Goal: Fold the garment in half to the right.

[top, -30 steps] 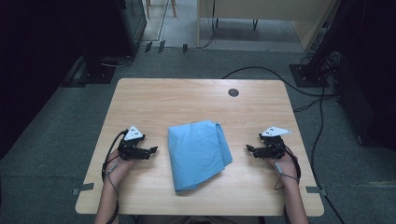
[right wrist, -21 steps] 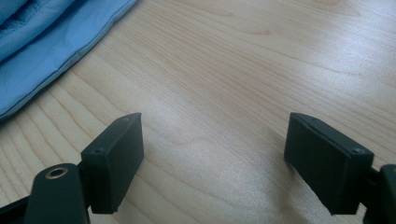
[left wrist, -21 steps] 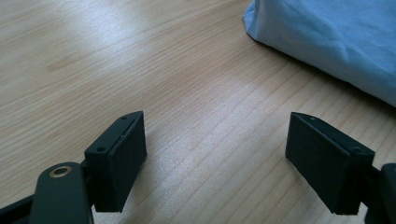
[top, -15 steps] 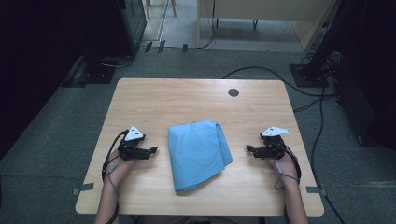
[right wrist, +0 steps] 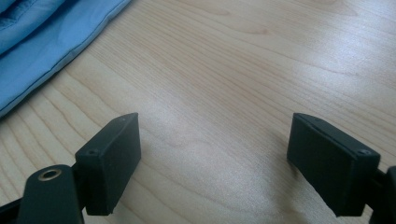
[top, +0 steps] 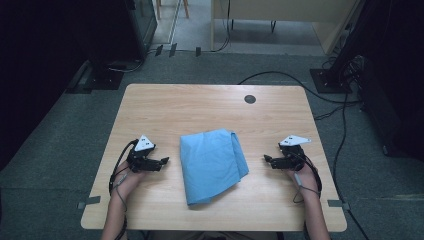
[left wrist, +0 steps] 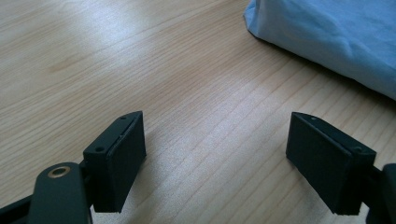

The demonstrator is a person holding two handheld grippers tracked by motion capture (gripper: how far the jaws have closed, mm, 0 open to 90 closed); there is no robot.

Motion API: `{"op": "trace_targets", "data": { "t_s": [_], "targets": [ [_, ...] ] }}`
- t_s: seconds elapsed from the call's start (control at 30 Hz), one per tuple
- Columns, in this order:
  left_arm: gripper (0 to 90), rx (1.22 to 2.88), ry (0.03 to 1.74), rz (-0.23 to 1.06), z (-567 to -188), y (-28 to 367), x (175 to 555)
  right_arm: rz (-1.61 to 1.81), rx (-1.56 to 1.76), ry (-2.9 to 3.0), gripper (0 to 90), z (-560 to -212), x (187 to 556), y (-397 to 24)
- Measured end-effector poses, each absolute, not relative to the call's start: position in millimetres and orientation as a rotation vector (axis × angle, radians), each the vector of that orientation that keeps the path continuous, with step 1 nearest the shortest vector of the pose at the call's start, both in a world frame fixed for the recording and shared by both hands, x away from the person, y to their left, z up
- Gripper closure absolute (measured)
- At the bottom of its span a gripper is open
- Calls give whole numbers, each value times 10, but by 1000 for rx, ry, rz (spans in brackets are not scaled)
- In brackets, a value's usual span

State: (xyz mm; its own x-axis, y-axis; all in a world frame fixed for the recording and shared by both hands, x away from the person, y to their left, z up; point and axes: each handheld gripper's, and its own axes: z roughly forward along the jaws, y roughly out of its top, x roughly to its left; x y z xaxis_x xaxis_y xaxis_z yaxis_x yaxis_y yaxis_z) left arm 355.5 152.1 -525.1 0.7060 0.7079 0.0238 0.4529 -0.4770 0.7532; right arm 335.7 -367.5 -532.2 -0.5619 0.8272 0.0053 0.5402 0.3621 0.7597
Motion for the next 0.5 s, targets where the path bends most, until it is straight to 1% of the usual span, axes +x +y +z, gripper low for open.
{"op": "trace_targets", "data": {
  "t_s": [0.23,0.5],
  "targets": [
    [199,2154,880,432,-5251,1522,3555,1039,1196,2250,168,-5322,3358,-3674],
    [199,2154,880,431,-5251,1521,3555,1032,1204,2253,138,-5323,3360,-3670]
  ]
}}
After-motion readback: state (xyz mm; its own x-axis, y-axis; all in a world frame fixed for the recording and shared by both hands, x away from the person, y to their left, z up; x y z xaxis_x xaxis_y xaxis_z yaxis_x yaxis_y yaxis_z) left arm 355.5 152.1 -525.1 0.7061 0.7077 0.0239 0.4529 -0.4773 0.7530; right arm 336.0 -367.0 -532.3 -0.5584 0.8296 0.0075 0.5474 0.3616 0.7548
